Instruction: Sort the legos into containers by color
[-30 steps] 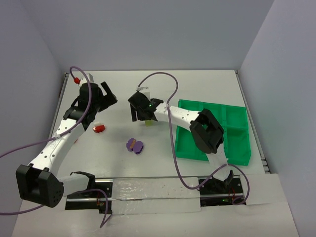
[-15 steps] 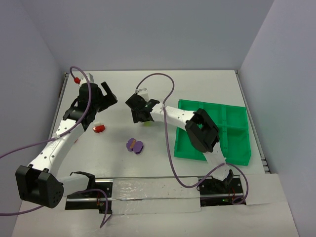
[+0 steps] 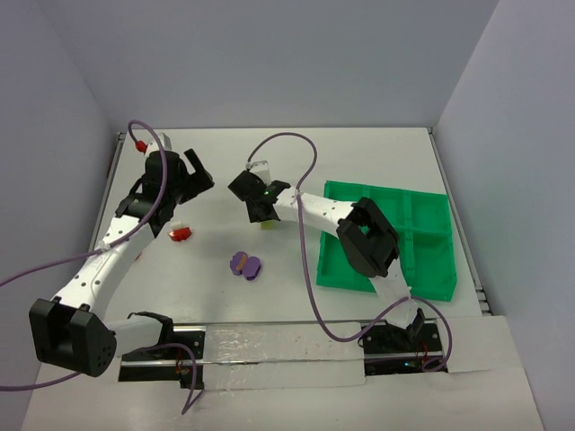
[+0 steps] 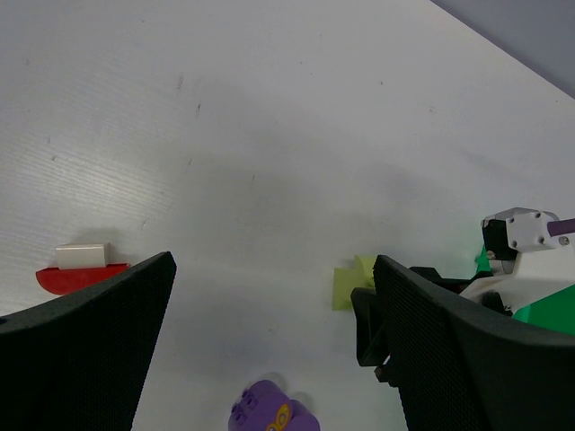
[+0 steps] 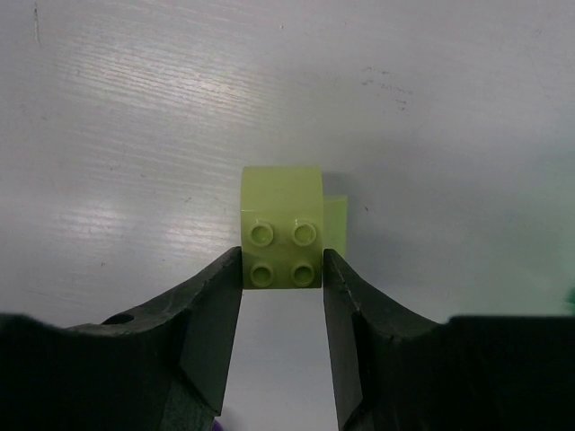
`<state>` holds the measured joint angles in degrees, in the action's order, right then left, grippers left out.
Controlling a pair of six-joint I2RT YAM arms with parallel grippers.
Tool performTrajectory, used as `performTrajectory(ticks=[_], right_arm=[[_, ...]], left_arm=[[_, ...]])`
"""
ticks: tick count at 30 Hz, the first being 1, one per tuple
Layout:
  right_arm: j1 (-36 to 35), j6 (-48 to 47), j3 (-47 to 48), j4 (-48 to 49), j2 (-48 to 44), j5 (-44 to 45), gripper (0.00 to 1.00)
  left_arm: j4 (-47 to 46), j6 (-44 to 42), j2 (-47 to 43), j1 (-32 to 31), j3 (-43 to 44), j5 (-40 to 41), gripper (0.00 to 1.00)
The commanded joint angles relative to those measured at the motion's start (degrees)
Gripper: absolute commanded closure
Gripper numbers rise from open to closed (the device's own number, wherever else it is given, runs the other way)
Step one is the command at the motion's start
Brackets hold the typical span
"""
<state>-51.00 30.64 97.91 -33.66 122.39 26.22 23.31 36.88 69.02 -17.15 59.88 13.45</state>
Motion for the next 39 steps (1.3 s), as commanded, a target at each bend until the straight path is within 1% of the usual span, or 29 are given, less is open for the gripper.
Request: performTrajectory(ticks=[1, 3, 6, 7, 10, 12, 15, 16, 17, 18, 20, 23, 26, 27, 29, 30, 32, 34, 37, 39], right_arm=[[-0.32, 0.26, 2.37, 0.35, 0.79, 1.50, 0.54], [-0.32, 0.21, 2.43, 0.39, 0.83, 1.43, 0.60], [-0.31, -0.25, 1.63, 1.14, -0.01, 0.69, 0.73], [-0.25, -0.91, 0.84, 1.67, -0.87, -0.76, 0.81], [0.19, -1.63, -1.62, 3.94, -4.71, -5.63, 1.00], [1.15, -1.63, -2.58, 4.98, -6.37, -8.28, 1.00], [2.87, -1.81, -5.71, 7.59, -11.21, -16.44, 1.00], [3.64, -1.81, -6.54, 8.74, -12.64, -18.75, 1.00], [4.59, -1.86, -8.24, 10.35, -14.48, -23.45, 1.00], [5.32, -1.91, -8.85, 12.12, -15.77, -24.98, 1.00], [6.79, -1.37, -12.38, 16.43, -18.98, -33.63, 1.00], [9.62, 1.02, -17.41, 20.53, -22.20, -40.94, 1.00], [12.66, 4.23, -22.41, 26.89, -25.15, -48.71, 1.00], [13.48, 6.08, -23.77, 30.40, -26.16, -52.61, 1.00], [16.05, 8.34, -27.43, 33.51, -26.75, -56.63, 1.00], [16.11, 9.49, -27.51, 36.30, -26.93, -58.51, 1.00], [18.25, 12.35, -30.73, 40.17, -27.19, -61.90, 1.00], [19.21, 13.52, -31.35, 41.44, -27.20, -62.85, 1.00], [19.76, 12.43, -31.07, 38.89, -27.38, -62.13, 1.00], [20.05, 11.92, -31.32, 37.82, -27.78, -61.89, 1.00]], left_arm=[[-2.08, 0.39, 0.86, 0.36, 1.92, -0.13, 0.01], [-1.90, 0.39, 1.00, 0.36, 2.09, -0.05, 0.01], [-1.55, 0.62, 0.73, 0.37, 1.93, 0.60, 0.01], [-1.22, 1.48, 0.54, 0.44, 2.06, 2.04, 0.01], [-0.91, 3.19, -0.78, 0.97, 1.27, 5.25, 0.01], [-0.99, 3.00, -1.46, 2.15, 1.03, 4.58, 0.01], [-0.78, 2.29, -1.61, 3.90, 0.77, 0.94, 0.01], [-0.67, 2.89, -1.75, 4.39, 0.39, 0.24, 0.03], [-0.55, 3.89, -2.17, 5.08, -0.20, -0.30, 0.08], [-1.16, 3.90, -2.86, 5.84, -1.15, -2.22, 0.10], [-5.07, 3.81, -5.03, 8.13, -4.28, -9.34, 0.14], [-8.77, 2.66, -6.44, 10.08, -6.54, -16.65, 0.13], [-9.60, 2.17, -7.06, 10.88, -7.50, -19.67, 0.09], [-10.82, 1.85, -7.90, 11.17, -8.33, -20.97, 0.08], [-13.32, 0.94, -9.40, 11.26, -9.66, -27.20, 0.07], [-14.83, 0.58, -9.43, 11.26, -10.37, -27.33, 0.07], [-18.28, -0.34, -9.88, 11.18, -11.81, -36.37, 0.06], [-19.16, -1.06, -8.93, 10.95, -12.22, -38.27, 0.06], [-20.46, -1.72, -8.02, 8.84, -14.58, -35.42, 0.06], [-23.56, -0.85, -7.87, 7.15, -16.50, -36.08, 0.07]])
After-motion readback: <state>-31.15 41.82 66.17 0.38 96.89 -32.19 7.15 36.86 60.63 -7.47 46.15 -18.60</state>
